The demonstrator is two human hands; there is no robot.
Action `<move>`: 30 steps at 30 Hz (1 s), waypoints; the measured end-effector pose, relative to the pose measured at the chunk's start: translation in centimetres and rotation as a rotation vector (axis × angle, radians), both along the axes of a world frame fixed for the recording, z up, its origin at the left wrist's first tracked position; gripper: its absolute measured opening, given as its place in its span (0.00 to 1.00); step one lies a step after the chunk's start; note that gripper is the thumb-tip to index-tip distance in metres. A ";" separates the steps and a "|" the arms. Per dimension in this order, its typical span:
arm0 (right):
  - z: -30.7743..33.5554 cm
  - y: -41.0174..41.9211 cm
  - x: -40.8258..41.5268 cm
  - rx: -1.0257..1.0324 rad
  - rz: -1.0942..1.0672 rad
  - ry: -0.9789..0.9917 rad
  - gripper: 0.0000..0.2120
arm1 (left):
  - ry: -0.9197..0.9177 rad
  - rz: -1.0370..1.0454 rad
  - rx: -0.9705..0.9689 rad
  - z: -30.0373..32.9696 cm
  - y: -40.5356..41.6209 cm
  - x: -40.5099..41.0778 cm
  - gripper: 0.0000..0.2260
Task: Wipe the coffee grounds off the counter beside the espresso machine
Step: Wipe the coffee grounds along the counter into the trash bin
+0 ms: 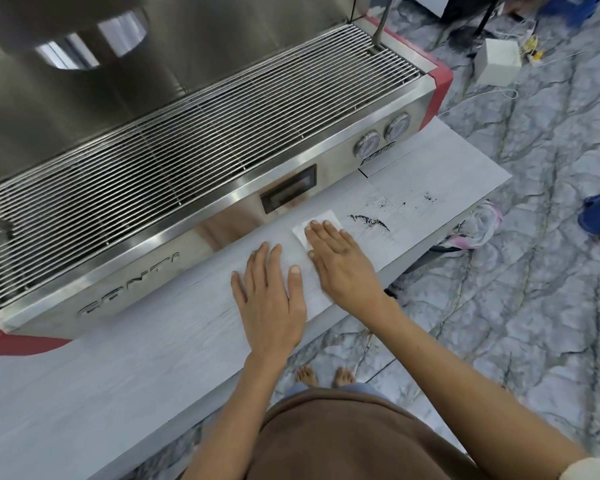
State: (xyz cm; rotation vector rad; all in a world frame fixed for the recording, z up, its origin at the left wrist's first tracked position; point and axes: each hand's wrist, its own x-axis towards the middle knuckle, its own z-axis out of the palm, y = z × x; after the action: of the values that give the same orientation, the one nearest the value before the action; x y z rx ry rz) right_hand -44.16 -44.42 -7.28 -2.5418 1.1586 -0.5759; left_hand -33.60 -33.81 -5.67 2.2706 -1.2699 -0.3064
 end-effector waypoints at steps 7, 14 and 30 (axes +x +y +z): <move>0.1 -1.1 -0.6 0.000 -0.092 -0.009 0.19 | -0.024 -0.048 0.022 0.0 0.2 0.3 0.28; 0.2 -3.3 -3.1 0.019 -0.128 0.012 0.19 | -0.023 -0.041 0.034 0.1 0.2 0.1 0.28; 1.5 -5.1 -5.5 0.049 -0.122 -0.106 0.13 | -0.049 -0.105 0.080 0.2 -2.6 -1.8 0.27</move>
State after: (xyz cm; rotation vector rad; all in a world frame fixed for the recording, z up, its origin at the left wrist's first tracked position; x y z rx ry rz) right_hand -49.67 -49.48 -5.77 -2.3810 1.2802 -0.6941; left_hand -35.37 -36.42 -5.42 2.2947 -1.4293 -0.3468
